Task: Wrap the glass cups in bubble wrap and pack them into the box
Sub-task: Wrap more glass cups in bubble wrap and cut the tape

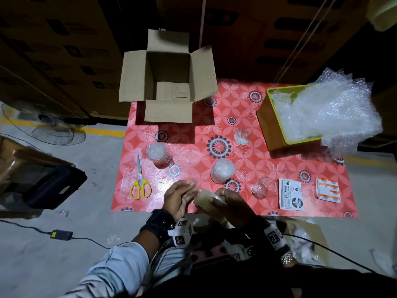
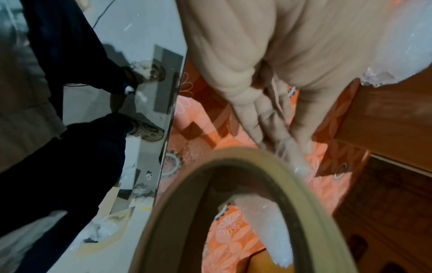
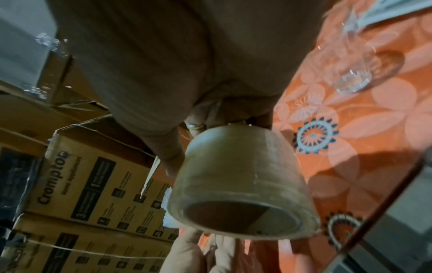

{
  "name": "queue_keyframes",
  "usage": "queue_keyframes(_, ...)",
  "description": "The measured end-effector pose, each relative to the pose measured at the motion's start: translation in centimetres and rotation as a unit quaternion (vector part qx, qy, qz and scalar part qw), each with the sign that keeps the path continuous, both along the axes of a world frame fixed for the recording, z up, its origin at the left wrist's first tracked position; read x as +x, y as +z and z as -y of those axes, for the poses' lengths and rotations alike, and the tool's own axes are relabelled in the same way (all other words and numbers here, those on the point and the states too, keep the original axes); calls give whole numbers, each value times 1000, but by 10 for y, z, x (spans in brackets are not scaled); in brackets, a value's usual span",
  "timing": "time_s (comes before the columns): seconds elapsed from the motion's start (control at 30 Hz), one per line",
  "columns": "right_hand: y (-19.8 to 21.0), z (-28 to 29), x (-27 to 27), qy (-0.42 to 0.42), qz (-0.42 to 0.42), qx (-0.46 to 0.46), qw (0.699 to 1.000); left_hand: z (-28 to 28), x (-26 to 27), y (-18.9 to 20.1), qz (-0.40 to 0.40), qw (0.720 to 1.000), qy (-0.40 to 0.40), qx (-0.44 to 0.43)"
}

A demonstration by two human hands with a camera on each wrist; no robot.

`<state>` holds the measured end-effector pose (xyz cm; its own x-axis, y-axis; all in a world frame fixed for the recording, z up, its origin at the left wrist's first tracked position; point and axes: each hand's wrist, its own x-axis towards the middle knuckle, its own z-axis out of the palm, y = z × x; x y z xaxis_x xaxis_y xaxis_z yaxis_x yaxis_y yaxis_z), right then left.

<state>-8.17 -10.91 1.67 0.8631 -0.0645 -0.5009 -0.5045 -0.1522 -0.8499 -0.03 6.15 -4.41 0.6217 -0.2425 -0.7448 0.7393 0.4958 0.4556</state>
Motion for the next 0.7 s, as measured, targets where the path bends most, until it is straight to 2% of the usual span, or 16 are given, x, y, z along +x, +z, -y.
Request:
queue_keyframes(0.07, 6, 9, -1, 5, -3, 16, 1000, 0, 1, 4, 5, 1000, -6, -4)
queue_keyframes(0.17, 10, 36, -3, 52, 11, -60, 997, 3, 3, 6, 15, 1000, 2, 19)
queue_keyframes(0.33, 11, 70, -5, 67, 13, -79, 995, 19, -3, 23, 59, 997, 7, 49)
queue_keyframes(0.47, 8, 84, 2, 70, -1, -50, 996, 27, -5, 37, 99, 993, 28, 66)
queue_keyframes(0.6, -6, 88, 4, 146, -19, -71, 987, 28, -4, 48, 145, 982, 4, 119)
queue_keyframes(0.7, -14, 83, 5, 200, -10, -87, 976, 20, -1, 51, 192, 964, -26, 182)
